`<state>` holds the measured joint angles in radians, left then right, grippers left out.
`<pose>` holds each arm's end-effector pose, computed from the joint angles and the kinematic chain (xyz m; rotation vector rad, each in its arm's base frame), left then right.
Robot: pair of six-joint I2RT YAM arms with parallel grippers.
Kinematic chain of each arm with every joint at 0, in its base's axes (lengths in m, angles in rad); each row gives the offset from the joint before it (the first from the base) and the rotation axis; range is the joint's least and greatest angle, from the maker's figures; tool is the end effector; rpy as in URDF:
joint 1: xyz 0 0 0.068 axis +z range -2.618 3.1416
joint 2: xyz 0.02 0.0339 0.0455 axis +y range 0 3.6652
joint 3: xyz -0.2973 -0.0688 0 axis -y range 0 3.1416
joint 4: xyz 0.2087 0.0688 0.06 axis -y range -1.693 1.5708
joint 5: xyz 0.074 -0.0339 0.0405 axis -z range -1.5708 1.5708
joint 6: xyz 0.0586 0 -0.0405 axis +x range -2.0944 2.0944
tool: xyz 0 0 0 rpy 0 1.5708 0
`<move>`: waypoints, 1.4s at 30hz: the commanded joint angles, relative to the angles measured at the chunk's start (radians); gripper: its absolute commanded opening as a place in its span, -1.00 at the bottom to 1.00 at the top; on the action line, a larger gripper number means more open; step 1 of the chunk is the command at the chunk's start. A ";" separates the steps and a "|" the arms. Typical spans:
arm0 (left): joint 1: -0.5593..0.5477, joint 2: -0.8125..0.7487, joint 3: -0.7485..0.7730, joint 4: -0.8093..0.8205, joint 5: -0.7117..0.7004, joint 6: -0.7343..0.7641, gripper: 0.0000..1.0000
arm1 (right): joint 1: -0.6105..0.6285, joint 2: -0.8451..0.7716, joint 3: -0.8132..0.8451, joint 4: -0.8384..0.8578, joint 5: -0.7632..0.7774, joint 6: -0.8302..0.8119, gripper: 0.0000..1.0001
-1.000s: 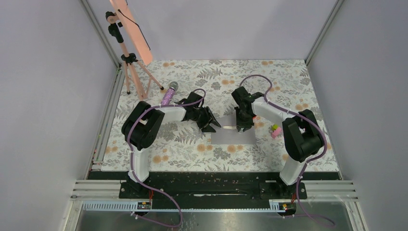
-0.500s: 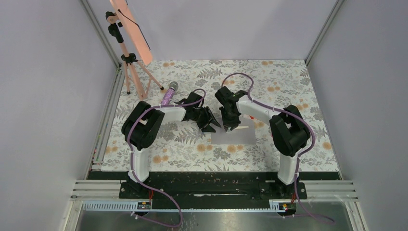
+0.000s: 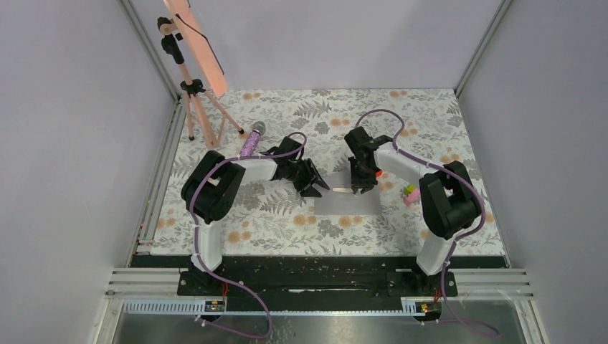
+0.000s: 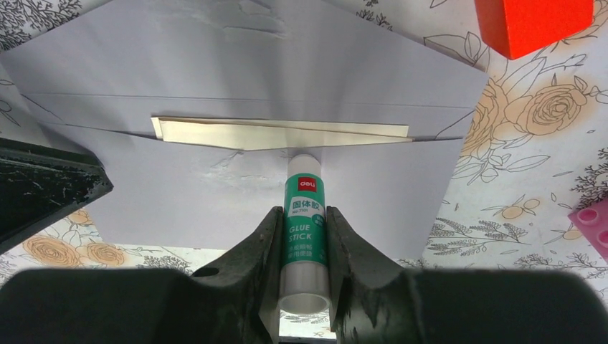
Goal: Place the letter into the envelope and seal it
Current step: Paint the envelope at the center of the board, then place the solid glue at the center of the board.
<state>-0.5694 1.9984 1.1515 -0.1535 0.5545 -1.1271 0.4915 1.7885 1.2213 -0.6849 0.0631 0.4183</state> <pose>0.3146 -0.2380 0.1632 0.5591 -2.8218 1.1699 0.2962 0.1544 0.2164 -0.0891 2.8241 0.1194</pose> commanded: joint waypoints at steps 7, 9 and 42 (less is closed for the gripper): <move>-0.003 0.044 -0.026 -0.069 -0.049 0.029 -0.12 | -0.034 -0.162 0.078 -0.060 0.038 0.000 -1.00; -0.003 0.045 -0.026 -0.067 -0.047 0.029 -0.12 | -0.044 -0.187 0.076 -0.050 0.029 0.006 -1.00; -0.001 -0.147 -0.006 -0.111 -0.010 0.105 -0.12 | -0.256 -0.617 -0.676 0.992 0.398 0.006 -1.00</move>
<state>-0.5694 1.9217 1.1343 -0.2596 0.5446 -1.0466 0.2394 1.1881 0.6266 -0.0326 0.2535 0.4843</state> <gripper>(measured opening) 0.437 0.287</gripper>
